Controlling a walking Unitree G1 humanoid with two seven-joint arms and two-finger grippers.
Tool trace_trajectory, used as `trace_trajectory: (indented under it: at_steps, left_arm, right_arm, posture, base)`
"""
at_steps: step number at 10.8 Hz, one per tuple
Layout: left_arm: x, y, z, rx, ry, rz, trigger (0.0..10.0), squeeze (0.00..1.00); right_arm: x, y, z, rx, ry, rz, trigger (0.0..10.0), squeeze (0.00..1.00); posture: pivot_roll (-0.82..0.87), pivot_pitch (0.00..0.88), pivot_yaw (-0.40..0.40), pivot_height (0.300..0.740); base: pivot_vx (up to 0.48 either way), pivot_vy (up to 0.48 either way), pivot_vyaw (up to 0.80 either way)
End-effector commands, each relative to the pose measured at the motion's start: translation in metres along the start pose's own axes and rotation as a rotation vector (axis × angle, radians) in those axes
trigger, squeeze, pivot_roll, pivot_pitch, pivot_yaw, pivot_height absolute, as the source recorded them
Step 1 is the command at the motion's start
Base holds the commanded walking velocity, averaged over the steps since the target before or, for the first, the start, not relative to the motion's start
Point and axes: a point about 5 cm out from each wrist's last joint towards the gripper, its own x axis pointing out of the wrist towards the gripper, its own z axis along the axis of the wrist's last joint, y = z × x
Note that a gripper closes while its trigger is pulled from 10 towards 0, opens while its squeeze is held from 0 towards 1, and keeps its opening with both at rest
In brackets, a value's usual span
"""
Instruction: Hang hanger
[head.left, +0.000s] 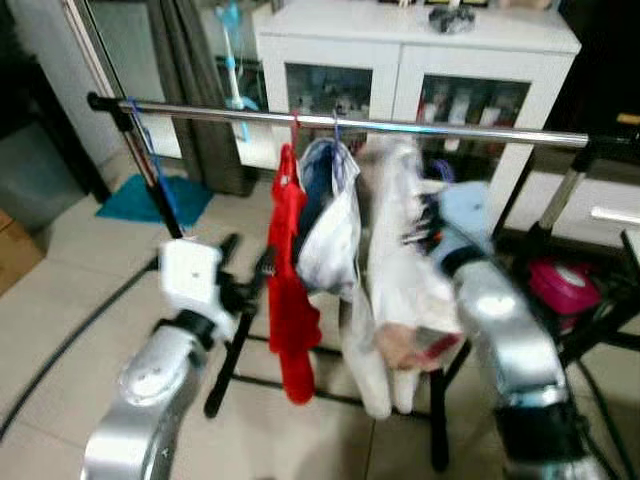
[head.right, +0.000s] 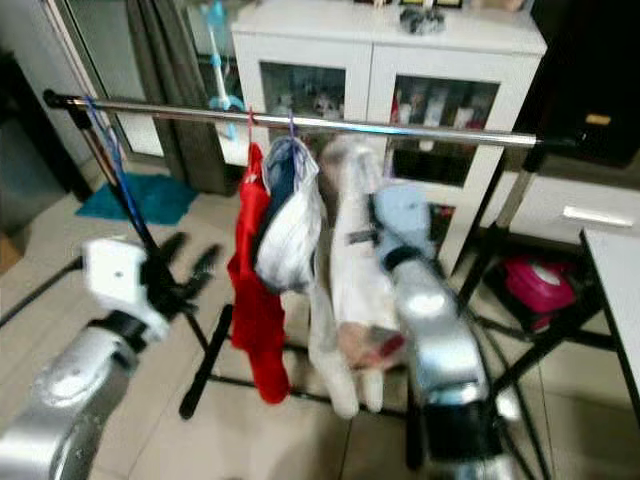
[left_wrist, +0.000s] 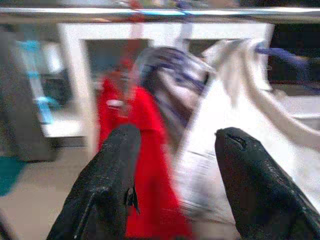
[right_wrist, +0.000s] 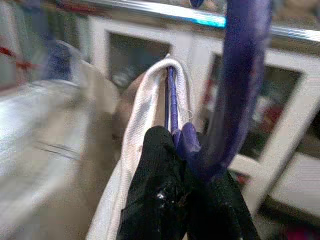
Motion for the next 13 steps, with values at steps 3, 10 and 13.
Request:
trace_trajectory:
  at_steps: [3,10,13]
  left_arm:
    - [-0.008,-0.012,0.007,0.034,0.012,-0.208,10.0,0.0]
    - [-0.014,-0.016,0.014,0.068,0.061,-0.344,10.0,0.0]
    - [-0.012,-0.013,0.015,0.076,0.074,-0.351,10.0,0.0]
  right_arm:
    - [0.026,-0.007,0.017,0.035,-0.03,-0.063,10.0,0.0]
    - [0.098,-0.042,0.047,0.031,0.085,-0.147,10.0,0.0]
    - [0.094,-0.055,0.024,0.044,0.243,-0.151,10.0,0.0]
  posture:
    - [0.0,0.0,0.034,0.74]
    - [0.06,0.0,0.056,0.74]
    - [0.06,0.0,0.065,0.74]
  base:
    - [0.0,0.0,0.0]
    - [0.0,0.0,0.0]
    - [0.0,0.0,0.0]
